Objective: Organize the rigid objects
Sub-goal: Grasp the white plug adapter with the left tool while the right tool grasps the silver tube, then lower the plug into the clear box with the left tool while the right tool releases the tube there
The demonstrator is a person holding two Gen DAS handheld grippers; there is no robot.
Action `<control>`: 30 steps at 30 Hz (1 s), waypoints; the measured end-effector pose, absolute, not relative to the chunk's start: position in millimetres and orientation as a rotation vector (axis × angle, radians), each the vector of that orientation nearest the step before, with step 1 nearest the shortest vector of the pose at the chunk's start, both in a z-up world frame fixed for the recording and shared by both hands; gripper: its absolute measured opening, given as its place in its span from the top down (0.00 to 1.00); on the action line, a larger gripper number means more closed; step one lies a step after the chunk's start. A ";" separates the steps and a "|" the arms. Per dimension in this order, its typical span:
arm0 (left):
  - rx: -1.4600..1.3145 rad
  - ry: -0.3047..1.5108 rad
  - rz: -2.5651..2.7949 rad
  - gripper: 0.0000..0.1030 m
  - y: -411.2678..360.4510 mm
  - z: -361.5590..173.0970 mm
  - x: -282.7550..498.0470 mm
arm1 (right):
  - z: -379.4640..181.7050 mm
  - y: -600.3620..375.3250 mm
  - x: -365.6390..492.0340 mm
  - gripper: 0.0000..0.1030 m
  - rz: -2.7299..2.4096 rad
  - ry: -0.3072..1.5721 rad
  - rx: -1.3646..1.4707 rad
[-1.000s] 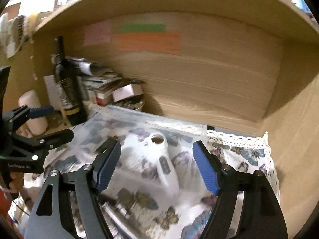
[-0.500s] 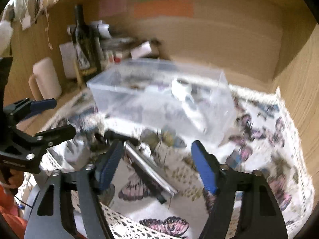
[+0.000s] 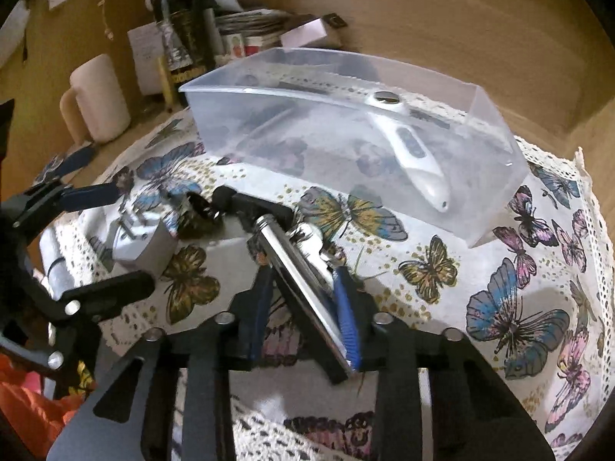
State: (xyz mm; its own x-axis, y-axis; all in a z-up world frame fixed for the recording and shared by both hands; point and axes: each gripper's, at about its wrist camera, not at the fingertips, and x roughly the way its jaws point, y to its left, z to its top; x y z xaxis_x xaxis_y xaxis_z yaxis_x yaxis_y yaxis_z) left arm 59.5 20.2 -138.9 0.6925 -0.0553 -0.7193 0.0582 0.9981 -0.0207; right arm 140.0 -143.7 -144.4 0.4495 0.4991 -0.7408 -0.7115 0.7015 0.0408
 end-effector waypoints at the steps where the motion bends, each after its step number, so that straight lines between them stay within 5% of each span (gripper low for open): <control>1: 0.001 0.810 -0.068 0.17 19.9 -140.2 60.3 | -145.8 -141.4 138.8 0.75 0.765 0.811 -0.302; 7: -0.012 0.837 -0.085 0.36 17.2 -151.0 65.3 | -151.4 -129.5 135.7 0.75 0.769 0.809 -0.349; 10: -0.019 0.821 -0.096 0.57 17.7 -150.0 64.2 | -151.6 -124.8 139.2 0.75 0.756 0.804 -0.343; 13: -0.027 0.811 -0.095 0.58 20.1 -149.0 63.0 | -151.9 -122.2 138.6 0.86 0.746 0.789 -0.342; 30: -0.043 0.653 -0.051 0.58 43.2 -88.4 61.6 | -85.0 -169.5 128.9 0.86 0.688 0.576 -0.145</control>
